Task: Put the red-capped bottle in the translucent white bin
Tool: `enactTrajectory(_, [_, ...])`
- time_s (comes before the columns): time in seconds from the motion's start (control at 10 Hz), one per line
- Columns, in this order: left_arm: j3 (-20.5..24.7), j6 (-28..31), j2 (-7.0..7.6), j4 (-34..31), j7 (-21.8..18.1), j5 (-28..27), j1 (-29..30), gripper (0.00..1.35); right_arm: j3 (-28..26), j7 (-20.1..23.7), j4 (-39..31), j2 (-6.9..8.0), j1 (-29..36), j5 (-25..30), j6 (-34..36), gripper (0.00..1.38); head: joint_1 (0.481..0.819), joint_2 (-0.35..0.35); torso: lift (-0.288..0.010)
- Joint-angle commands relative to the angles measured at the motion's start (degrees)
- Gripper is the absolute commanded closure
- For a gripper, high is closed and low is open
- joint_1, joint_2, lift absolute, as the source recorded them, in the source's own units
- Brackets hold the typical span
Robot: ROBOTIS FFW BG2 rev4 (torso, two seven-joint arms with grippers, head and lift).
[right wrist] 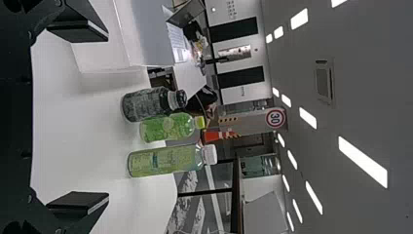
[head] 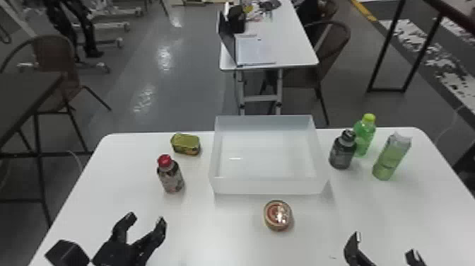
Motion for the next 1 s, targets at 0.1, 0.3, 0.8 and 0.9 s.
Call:
enactTrajectory(0.1, [0.00, 0.26, -0.15, -0.07, 0.00, 0.01, 0.13, 0.41, 0.00, 0.00, 0.00, 0.00, 0.06, 0.01, 0.05, 0.14, 0.695, 0.093, -0.036])
enactTrajectory(0.3, [0.00, 0.43, -0.15, -0.07, 0.00, 0.01, 0.13, 0.41, 0.00, 0.00, 0.00, 0.00, 0.06, -0.16, -0.04, 0.14, 0.695, 0.093, -0.036])
enactTrajectory(0.8, [0.44, 1.58, -0.15, 1.34, 0.26, -1.39, -2.33, 0.41, 0.00, 0.00, 0.00, 0.09, 0.06, -0.25, 0.05, 0.14, 0.695, 0.093, -0.036])
enactTrajectory(0.9, [0.79, 1.75, -0.15, 3.10, 0.26, -1.48, -4.18, 0.41, 0.09, 0.00, 0.00, 0.09, 0.06, -0.25, -0.04, 0.14, 0.695, 0.094, -0.036])
